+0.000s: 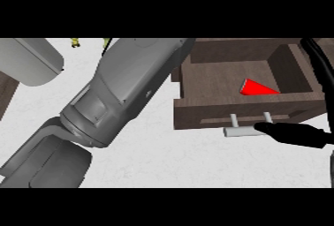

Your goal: Pick up the can, place it into the drawer and close the drawer

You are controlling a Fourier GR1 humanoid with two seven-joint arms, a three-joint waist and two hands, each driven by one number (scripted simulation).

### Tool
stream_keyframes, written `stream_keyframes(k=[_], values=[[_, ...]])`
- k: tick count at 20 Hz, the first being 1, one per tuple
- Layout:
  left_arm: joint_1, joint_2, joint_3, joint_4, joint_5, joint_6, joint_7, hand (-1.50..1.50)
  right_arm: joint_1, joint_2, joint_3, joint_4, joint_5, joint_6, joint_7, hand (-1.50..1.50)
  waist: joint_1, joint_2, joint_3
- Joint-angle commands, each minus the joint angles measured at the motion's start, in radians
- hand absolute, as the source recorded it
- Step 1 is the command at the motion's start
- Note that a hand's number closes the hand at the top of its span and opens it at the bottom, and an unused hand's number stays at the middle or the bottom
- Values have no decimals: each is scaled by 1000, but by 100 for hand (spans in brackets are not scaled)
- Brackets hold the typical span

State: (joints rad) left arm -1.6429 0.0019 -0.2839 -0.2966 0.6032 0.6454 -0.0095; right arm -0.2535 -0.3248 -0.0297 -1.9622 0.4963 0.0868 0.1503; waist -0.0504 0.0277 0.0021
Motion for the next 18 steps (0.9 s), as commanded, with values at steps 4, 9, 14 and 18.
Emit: stream_keyframes(k=[4, 9, 14, 18], values=[[29, -2, -23, 11, -20, -18, -12, -150, -40, 31, 148, 219, 239, -97, -82, -150, 31, -13, -1], [-13, -1, 7, 24, -25, -39, 5, -150, -186, 53, 182, 485, 378, -174, -98, -150, 59, -10, -1], [31, 46, 18, -2, -35, -61, 10, -150, -273, 99, 168, 731, 443, -319, -191, -150, 73, -14, -1], [67, 80, 25, -43, -43, -68, 19, -150, -370, 144, 157, 886, 505, -409, -182, -150, 81, -20, -2]])
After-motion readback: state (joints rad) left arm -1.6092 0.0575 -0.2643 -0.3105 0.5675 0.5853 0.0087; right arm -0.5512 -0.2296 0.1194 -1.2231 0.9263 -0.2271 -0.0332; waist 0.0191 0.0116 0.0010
